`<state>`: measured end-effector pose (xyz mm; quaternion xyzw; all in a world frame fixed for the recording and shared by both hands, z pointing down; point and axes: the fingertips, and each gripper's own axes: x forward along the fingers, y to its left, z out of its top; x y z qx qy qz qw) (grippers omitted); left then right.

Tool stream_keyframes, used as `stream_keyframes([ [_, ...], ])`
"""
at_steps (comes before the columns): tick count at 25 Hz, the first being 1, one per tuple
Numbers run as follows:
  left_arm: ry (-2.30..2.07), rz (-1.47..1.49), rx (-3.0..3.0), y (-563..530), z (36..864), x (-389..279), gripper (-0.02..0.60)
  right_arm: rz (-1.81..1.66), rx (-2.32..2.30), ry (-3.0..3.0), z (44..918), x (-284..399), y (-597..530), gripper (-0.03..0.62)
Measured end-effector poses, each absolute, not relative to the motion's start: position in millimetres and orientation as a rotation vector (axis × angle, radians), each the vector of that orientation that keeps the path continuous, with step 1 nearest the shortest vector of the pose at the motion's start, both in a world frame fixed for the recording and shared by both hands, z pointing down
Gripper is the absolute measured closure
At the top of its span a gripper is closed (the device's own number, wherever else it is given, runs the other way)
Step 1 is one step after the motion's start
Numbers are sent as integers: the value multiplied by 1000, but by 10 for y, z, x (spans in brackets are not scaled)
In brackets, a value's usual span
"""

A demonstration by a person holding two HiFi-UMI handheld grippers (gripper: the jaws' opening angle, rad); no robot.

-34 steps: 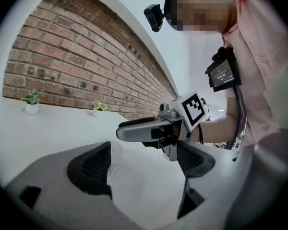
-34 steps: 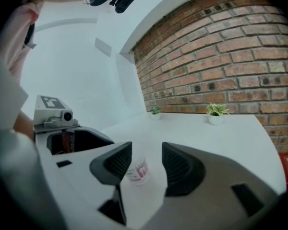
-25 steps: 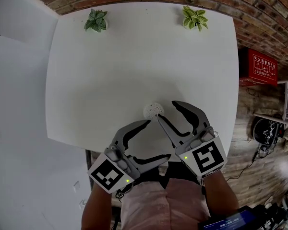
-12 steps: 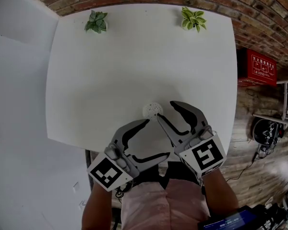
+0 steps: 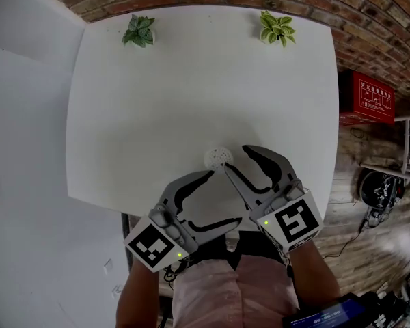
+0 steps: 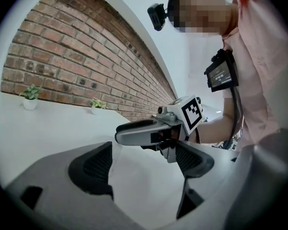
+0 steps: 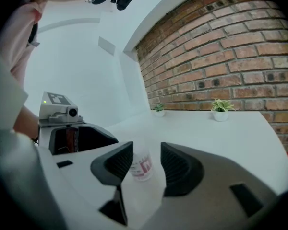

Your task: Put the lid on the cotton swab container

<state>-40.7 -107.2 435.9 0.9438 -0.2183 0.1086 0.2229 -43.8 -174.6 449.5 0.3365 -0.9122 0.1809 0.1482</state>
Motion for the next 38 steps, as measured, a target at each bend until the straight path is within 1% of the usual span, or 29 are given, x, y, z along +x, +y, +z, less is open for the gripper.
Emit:
stream_keyframes([
  [4,-604,299,2606,-1072,4358,-407,160,517,961,-2619,4489,-443,-1744,410],
  [6,-601,300,2607,-1073,4359,-407,158,537,971,-2611,4469,-446,-1750,421],
  [23,-582,301,2614,-1070,4359,-418,160,538,954,-2642,4505,-452,-1731,422],
  [27,-597,278,2585,-1080,4334,-459,160,651,1146,-2753,4184,-222,-1932,428],
  [31,-684,277,2599,-1146,4213,-586,161,547,1232,-2748,3974,-49,-2037,428],
  [33,-783,223,2607,-1224,4012,-656,192,505,1281,-2731,3839,53,-2043,428],
  [35,-917,162,2641,-1310,3734,-750,240,440,1333,-2722,3634,137,-2035,432],
  [38,-1182,112,2716,-1481,3298,-917,346,289,1399,-2723,3282,214,-2074,490],
])
